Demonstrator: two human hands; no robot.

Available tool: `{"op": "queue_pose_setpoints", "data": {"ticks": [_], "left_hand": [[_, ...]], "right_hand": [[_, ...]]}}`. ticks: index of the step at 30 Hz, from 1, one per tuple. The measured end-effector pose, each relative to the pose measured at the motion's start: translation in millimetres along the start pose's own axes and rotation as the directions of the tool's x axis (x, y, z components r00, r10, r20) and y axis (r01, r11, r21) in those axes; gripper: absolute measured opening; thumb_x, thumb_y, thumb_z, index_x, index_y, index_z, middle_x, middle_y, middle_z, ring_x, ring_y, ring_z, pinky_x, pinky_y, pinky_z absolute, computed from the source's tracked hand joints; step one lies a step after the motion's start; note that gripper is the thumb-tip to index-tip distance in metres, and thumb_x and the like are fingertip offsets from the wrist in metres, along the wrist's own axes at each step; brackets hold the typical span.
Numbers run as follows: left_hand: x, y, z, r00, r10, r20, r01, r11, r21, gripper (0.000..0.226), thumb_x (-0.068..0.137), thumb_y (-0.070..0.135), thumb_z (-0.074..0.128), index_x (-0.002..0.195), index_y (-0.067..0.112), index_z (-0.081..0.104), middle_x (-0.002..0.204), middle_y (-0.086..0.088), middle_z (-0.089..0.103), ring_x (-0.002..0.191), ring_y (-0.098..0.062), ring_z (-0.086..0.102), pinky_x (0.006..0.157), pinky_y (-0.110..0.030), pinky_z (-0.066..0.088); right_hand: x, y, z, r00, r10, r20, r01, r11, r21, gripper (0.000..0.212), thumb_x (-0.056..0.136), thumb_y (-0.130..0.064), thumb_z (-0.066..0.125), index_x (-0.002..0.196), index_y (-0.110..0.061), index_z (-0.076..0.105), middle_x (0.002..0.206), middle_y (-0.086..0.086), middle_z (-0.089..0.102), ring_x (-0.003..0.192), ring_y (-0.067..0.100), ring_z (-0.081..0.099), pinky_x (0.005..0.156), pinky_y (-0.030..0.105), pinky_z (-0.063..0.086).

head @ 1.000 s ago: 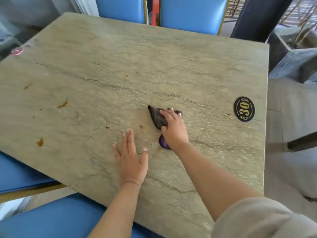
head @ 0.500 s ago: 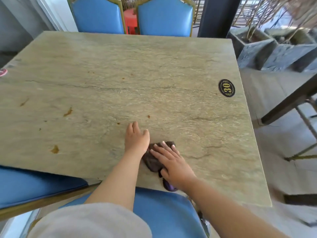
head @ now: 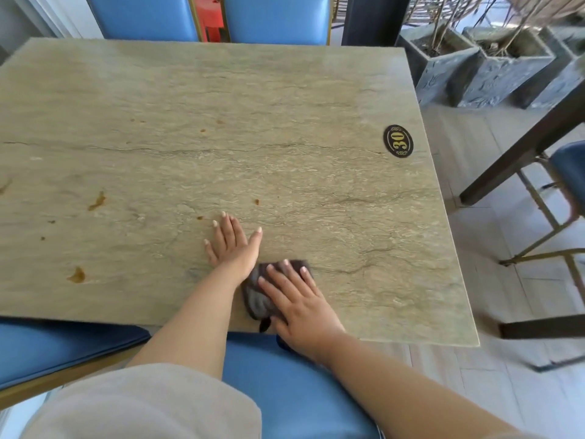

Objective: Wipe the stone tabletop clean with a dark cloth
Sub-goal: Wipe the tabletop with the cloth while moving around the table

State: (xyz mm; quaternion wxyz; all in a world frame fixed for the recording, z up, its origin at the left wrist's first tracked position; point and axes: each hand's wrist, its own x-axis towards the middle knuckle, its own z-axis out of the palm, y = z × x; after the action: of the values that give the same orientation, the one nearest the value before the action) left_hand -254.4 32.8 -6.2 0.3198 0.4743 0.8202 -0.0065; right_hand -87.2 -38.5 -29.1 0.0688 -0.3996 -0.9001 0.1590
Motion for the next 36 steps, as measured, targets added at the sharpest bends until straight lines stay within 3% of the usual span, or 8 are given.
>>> {"op": "queue_pose_setpoints", "data": {"ticks": [3,5,9,14,17,25,32,36], "left_hand": [[-4.8,12.6,-0.2,0.996,-0.057,-0.069,0.053,0.997,-0.060,0.074,0.098,0.060,0.009,0.153,0.016,-0.013,0.158,0.005,-0.029,0.145,-0.015,-0.027,0.116,-0.045,-0.020],[-11.3,28.4,0.5,0.989,-0.104,-0.107,0.086,0.984,-0.158,0.076,0.098,0.060,0.011,0.154,0.012,-0.008,0.160,0.003,-0.025,0.147,-0.018,-0.022,0.118,-0.046,-0.016],[-26.9,55.8,18.1,0.982,0.126,-0.138,-0.137,0.988,-0.069,0.070,0.100,0.055,0.013,0.154,0.018,-0.010,0.158,0.001,-0.031,0.147,-0.021,-0.023,0.119,-0.044,-0.011],[-28.0,76.9,42.3,0.876,0.482,0.002,-0.482,0.875,0.041,0.051,0.103,0.042,0.009,0.154,0.036,0.005,0.161,0.011,-0.018,0.146,-0.014,-0.024,0.118,-0.045,-0.015],[-29.7,92.0,53.1,0.826,0.563,0.033,-0.558,0.807,0.196,0.051,0.102,0.044,0.004,0.153,0.042,0.000,0.161,0.015,-0.016,0.146,-0.013,-0.023,0.116,-0.049,-0.018],[-37.3,109.9,99.1,0.826,0.549,-0.125,-0.454,0.781,0.428,0.058,0.096,0.055,-0.007,0.152,0.040,-0.010,0.161,0.009,-0.019,0.148,-0.026,-0.017,0.113,-0.064,-0.012],[-33.3,110.3,103.3,0.801,0.569,-0.187,-0.434,0.767,0.473,0.060,0.096,0.053,0.001,0.154,0.038,-0.001,0.163,0.008,-0.010,0.150,-0.027,-0.010,0.114,-0.066,-0.004],[-33.5,109.4,102.0,0.798,0.568,-0.202,-0.446,0.782,0.436,0.059,0.095,0.047,0.010,0.154,0.038,0.010,0.164,0.008,-0.002,0.151,-0.025,-0.006,0.114,-0.066,-0.002]], "right_hand": [[-23.2,39.0,-14.7,0.990,-0.127,0.066,0.130,0.991,-0.040,0.068,0.080,-0.030,0.033,0.148,-0.028,0.029,0.158,-0.004,0.022,0.148,0.019,0.003,0.118,0.040,-0.001],[-33.7,76.2,-28.3,0.993,0.113,-0.029,-0.114,0.992,-0.056,0.069,0.079,-0.028,0.030,0.148,-0.031,0.028,0.159,-0.006,0.019,0.148,0.015,-0.004,0.119,0.039,-0.004],[-26.0,92.7,-45.6,0.760,0.637,-0.128,-0.640,0.768,0.019,0.066,0.092,-0.026,0.038,0.152,-0.026,0.012,0.161,0.000,0.002,0.147,0.022,-0.014,0.118,0.043,-0.012],[-51.2,39.6,-16.3,0.986,0.161,-0.039,-0.165,0.977,-0.133,0.059,0.095,-0.049,0.033,0.150,-0.029,0.024,0.158,0.005,0.021,0.147,0.034,0.002,0.116,0.051,0.003],[-92.0,69.4,-21.9,0.999,0.004,0.036,0.005,0.970,-0.243,0.056,0.097,-0.052,0.034,0.149,-0.034,0.023,0.158,0.000,0.021,0.147,0.029,0.009,0.116,0.046,0.008],[-100.2,140.6,-47.0,0.765,0.631,-0.133,-0.644,0.757,-0.110,0.061,0.095,-0.052,0.019,0.151,-0.029,0.018,0.160,0.003,0.015,0.148,0.027,-0.001,0.118,0.047,0.002],[-114.2,125.1,-42.7,0.930,0.360,-0.078,-0.369,0.905,-0.211,0.059,0.097,-0.055,0.025,0.151,-0.034,0.018,0.159,0.003,0.017,0.146,0.037,0.006,0.114,0.058,0.009],[-70.2,175.7,-56.7,0.858,0.500,-0.120,-0.514,0.844,-0.154,0.057,0.095,-0.055,0.030,0.149,-0.035,0.026,0.158,0.000,0.023,0.147,0.033,0.010,0.115,0.057,0.015]]}}
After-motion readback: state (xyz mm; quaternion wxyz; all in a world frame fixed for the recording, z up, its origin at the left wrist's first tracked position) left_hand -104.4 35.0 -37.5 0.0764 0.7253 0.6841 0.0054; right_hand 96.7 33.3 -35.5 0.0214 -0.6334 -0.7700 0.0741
